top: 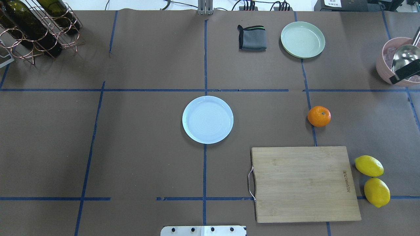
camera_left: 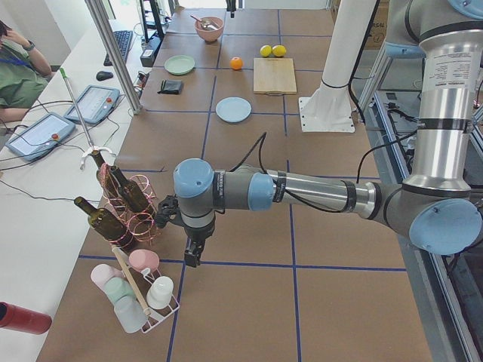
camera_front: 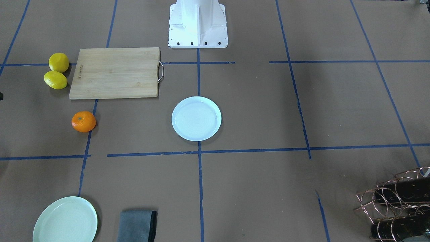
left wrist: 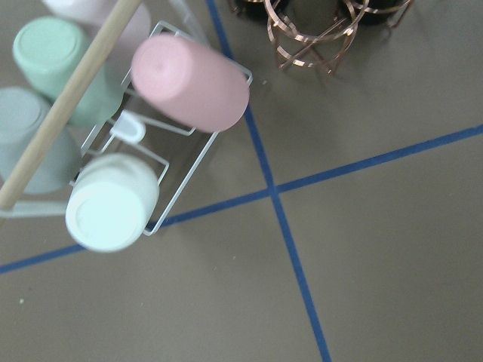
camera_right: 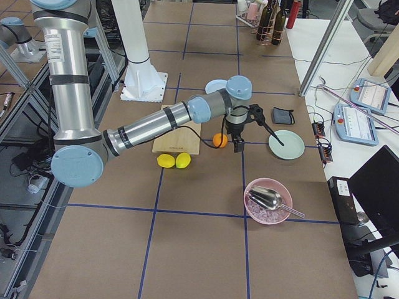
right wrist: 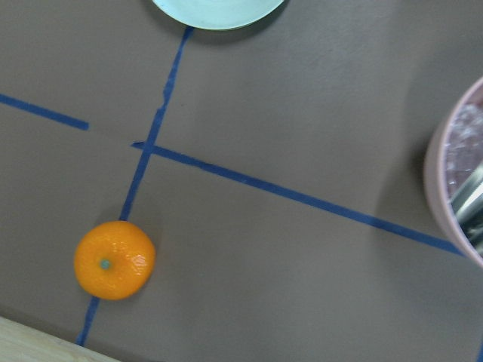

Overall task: Pick orange to plate
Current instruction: 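Withdraw the left gripper while the right gripper moves toward the orange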

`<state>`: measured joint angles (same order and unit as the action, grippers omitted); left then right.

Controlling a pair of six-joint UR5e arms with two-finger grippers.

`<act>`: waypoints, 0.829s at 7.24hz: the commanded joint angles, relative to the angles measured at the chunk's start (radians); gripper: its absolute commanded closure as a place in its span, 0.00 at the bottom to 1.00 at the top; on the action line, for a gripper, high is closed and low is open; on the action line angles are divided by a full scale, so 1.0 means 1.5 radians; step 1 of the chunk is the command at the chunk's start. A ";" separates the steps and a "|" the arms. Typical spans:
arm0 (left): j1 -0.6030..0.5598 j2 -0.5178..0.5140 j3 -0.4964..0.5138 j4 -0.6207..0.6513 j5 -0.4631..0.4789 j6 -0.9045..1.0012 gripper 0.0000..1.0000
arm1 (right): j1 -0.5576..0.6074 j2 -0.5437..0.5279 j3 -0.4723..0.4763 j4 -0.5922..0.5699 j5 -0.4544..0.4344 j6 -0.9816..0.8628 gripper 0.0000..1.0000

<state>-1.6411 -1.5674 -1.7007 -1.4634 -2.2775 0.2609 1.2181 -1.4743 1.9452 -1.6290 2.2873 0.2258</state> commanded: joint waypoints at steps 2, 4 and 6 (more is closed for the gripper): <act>-0.004 0.021 -0.015 0.003 0.000 -0.002 0.00 | -0.184 0.010 -0.013 0.140 -0.118 0.244 0.00; -0.004 0.022 -0.015 0.002 -0.002 -0.001 0.00 | -0.230 0.004 -0.061 0.236 -0.172 0.322 0.00; -0.004 0.022 -0.015 -0.001 -0.001 -0.001 0.00 | -0.270 0.004 -0.071 0.262 -0.213 0.363 0.00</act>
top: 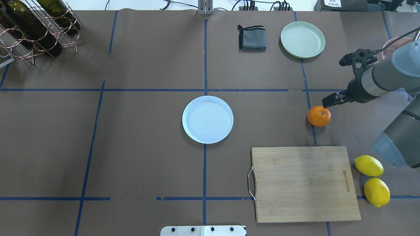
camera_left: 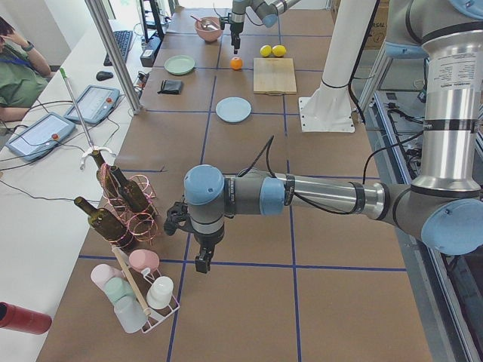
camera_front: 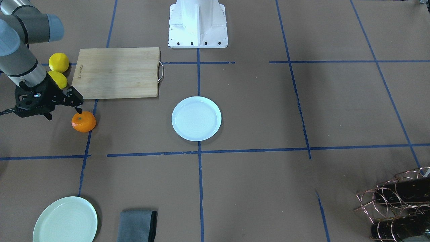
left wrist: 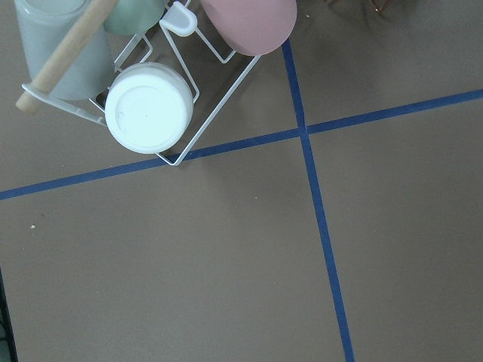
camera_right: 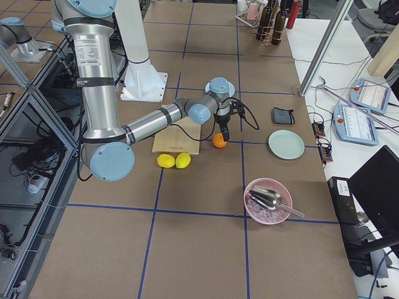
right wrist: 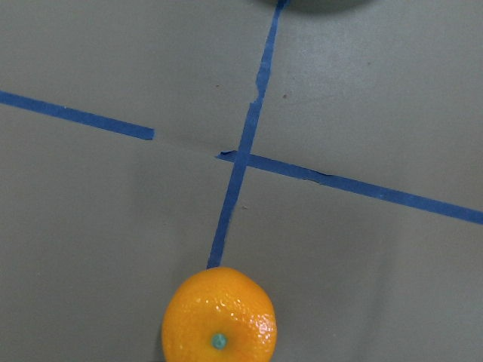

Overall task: Pick orange to plate
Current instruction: 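Lower the right gripper onto the orange and close it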

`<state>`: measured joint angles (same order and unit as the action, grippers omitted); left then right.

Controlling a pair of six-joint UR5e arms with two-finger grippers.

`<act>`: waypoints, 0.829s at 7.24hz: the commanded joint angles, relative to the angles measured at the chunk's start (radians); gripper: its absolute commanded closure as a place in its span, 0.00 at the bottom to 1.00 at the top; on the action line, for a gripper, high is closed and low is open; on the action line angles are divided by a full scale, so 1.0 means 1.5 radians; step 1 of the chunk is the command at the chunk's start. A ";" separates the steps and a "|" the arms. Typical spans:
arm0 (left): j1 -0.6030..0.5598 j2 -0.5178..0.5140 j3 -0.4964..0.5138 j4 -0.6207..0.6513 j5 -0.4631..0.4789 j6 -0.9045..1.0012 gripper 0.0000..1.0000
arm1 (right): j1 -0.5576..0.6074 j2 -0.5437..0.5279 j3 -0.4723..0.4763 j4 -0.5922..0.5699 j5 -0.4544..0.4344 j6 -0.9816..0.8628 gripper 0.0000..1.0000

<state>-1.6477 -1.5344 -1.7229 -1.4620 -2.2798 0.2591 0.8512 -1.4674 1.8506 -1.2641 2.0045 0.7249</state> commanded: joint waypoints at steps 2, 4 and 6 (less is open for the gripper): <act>0.000 0.000 0.000 -0.002 0.000 0.002 0.00 | -0.056 0.000 -0.012 0.017 -0.062 0.044 0.00; 0.000 0.000 0.000 -0.002 0.000 0.002 0.00 | -0.066 0.013 -0.044 0.020 -0.073 0.044 0.00; 0.000 0.000 -0.001 -0.002 0.000 0.002 0.00 | -0.072 0.018 -0.062 0.021 -0.088 0.044 0.00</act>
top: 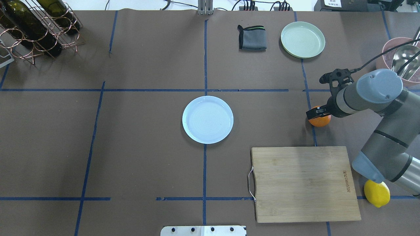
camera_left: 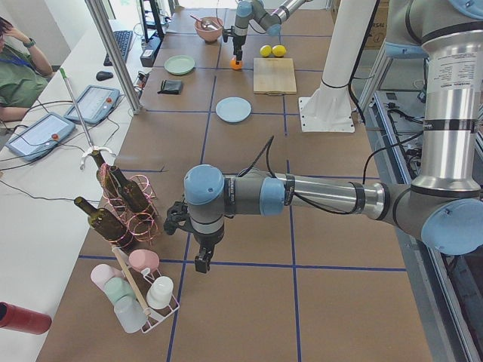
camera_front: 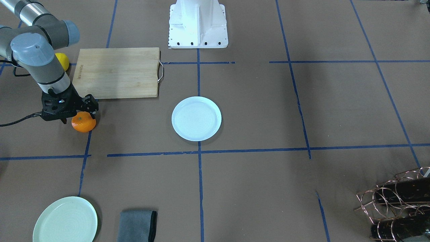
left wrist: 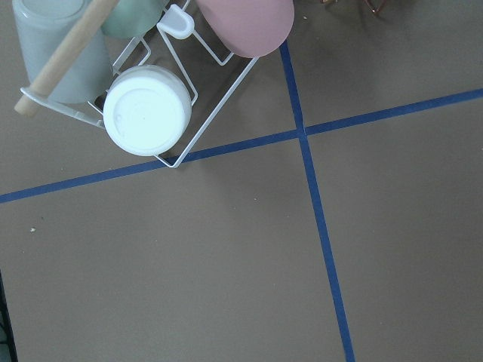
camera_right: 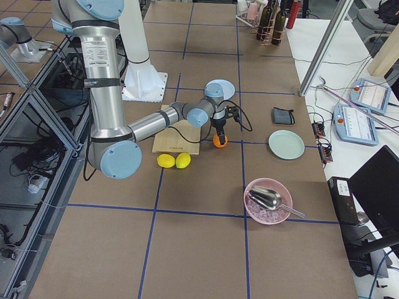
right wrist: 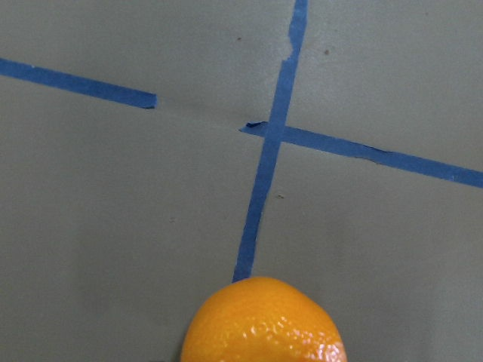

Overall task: Pick orange to plate
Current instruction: 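Lower the right gripper onto the orange and close it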

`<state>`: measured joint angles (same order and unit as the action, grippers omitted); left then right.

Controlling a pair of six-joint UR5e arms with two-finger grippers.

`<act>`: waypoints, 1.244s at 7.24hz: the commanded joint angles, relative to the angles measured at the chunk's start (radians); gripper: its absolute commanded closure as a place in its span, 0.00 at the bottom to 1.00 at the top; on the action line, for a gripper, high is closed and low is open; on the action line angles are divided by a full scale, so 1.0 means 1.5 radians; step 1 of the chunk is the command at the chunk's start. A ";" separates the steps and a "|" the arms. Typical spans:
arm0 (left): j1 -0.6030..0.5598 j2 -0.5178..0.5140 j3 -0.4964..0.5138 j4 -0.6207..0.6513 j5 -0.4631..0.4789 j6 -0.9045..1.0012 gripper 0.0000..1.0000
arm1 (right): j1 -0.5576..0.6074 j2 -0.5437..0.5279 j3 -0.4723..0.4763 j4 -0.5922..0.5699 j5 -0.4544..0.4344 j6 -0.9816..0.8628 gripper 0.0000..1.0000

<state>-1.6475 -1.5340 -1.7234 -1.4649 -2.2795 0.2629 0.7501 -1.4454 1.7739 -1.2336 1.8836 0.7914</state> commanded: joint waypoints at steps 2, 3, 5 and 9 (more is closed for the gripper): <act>0.000 -0.001 0.000 -0.001 0.000 0.001 0.00 | -0.013 0.023 -0.036 0.001 -0.008 0.000 0.00; 0.000 -0.001 0.000 -0.001 0.000 0.001 0.00 | -0.017 0.025 -0.044 0.001 -0.008 0.000 0.00; 0.000 -0.001 -0.004 -0.001 0.000 0.001 0.00 | -0.018 0.030 -0.039 0.001 -0.008 0.013 0.91; 0.000 -0.001 -0.004 0.000 0.000 0.001 0.00 | -0.065 0.213 -0.020 -0.099 -0.010 0.177 1.00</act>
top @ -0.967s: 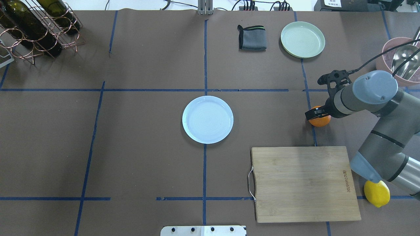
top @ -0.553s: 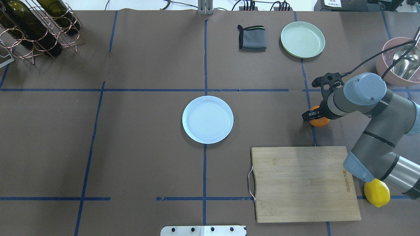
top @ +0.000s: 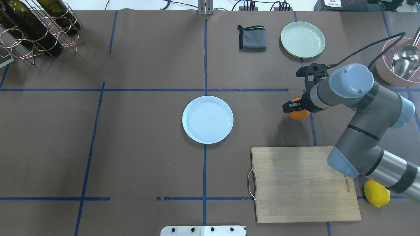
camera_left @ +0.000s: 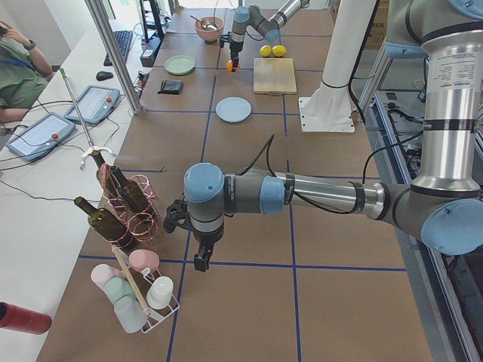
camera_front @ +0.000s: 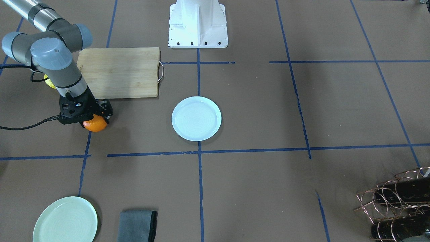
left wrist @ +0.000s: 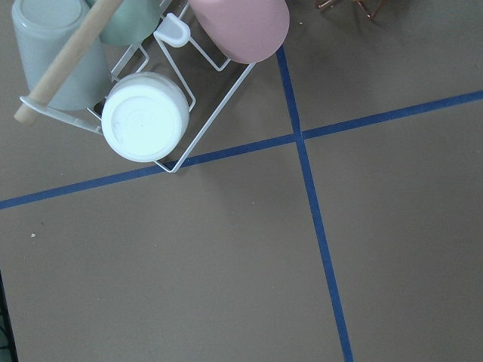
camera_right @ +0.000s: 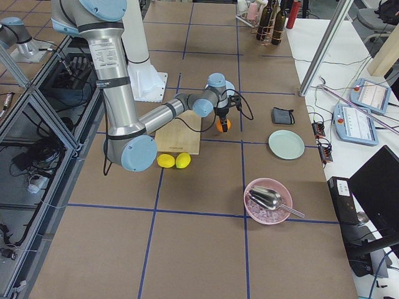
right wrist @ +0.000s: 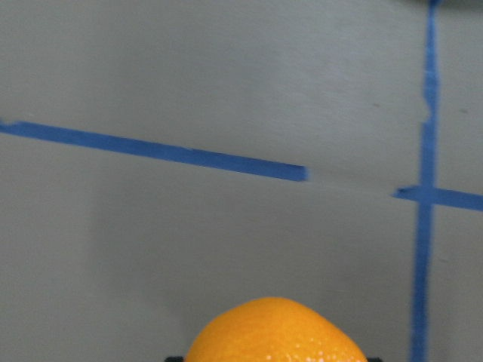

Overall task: Pick orange to plate
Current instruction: 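Carry the orange with the right gripper over the light blue plate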

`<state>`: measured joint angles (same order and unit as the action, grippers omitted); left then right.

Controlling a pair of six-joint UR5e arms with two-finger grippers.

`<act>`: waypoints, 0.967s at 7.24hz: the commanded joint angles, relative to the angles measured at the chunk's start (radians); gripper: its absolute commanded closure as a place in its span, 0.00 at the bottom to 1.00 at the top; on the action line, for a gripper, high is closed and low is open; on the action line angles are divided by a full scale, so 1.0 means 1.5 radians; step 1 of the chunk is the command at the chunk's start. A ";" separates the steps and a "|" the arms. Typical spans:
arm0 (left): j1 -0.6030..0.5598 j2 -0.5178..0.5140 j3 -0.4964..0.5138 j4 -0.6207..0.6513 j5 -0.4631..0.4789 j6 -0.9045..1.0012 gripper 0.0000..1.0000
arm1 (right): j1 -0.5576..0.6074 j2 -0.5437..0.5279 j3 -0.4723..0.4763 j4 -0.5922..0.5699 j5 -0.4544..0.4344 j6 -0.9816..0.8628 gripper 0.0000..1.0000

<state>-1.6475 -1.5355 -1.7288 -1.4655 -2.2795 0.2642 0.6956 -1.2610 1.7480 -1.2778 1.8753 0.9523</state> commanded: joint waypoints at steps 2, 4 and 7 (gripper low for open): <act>-0.001 0.001 -0.001 0.002 -0.002 0.000 0.00 | -0.078 0.229 -0.020 -0.213 -0.061 0.162 1.00; 0.000 0.001 -0.001 0.002 -0.002 0.000 0.00 | -0.126 0.325 -0.120 -0.214 -0.118 0.251 1.00; -0.001 0.001 -0.005 0.004 -0.002 0.000 0.00 | -0.169 0.424 -0.266 -0.214 -0.157 0.289 1.00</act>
<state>-1.6488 -1.5340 -1.7338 -1.4605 -2.2826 0.2638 0.4621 -0.6505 1.4019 -1.5957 1.6543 1.3792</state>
